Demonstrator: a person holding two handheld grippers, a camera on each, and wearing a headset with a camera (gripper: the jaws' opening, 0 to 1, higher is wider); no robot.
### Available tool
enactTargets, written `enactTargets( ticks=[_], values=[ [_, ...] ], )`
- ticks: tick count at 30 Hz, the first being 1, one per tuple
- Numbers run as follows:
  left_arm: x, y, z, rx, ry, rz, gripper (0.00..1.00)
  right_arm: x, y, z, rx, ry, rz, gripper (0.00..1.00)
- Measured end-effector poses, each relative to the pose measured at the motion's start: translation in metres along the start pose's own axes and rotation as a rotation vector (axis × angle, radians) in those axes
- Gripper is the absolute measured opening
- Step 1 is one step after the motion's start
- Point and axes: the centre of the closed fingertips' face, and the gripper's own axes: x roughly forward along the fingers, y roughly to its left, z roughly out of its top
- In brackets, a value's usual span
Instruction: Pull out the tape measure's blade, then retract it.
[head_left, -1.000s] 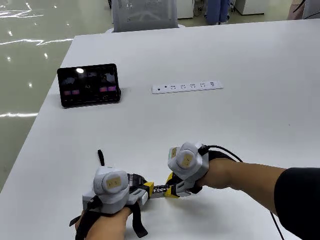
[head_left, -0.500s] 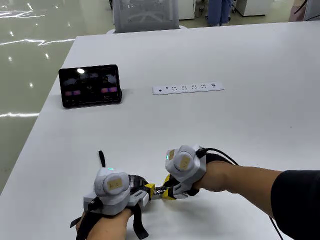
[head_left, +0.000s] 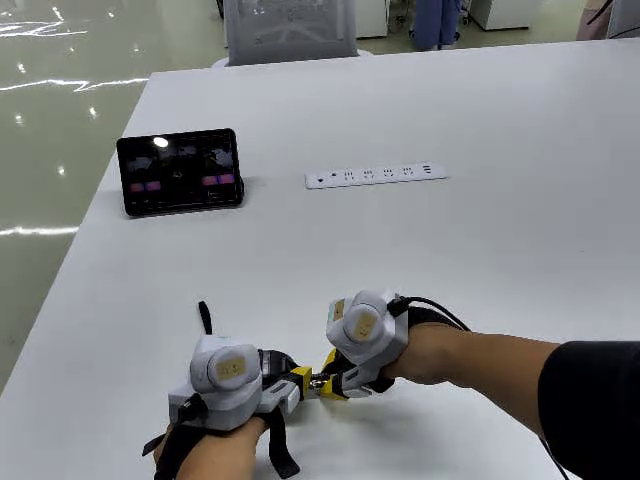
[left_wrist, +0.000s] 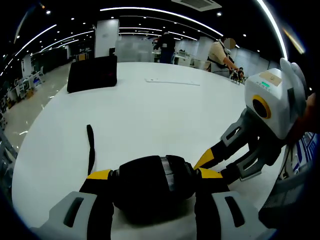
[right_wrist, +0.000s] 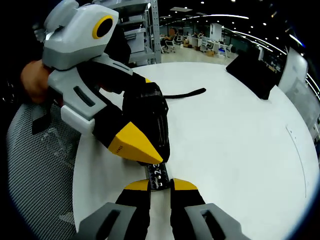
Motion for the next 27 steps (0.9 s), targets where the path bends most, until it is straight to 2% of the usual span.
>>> enactTargets(
  ticks=[27],
  values=[
    [0.0, 0.0, 0.0, -0.008, -0.002, -0.002, 0.61, 0.008, 0.004, 0.011, -0.017, -0.007, 0.018, 0.11]
  ],
)
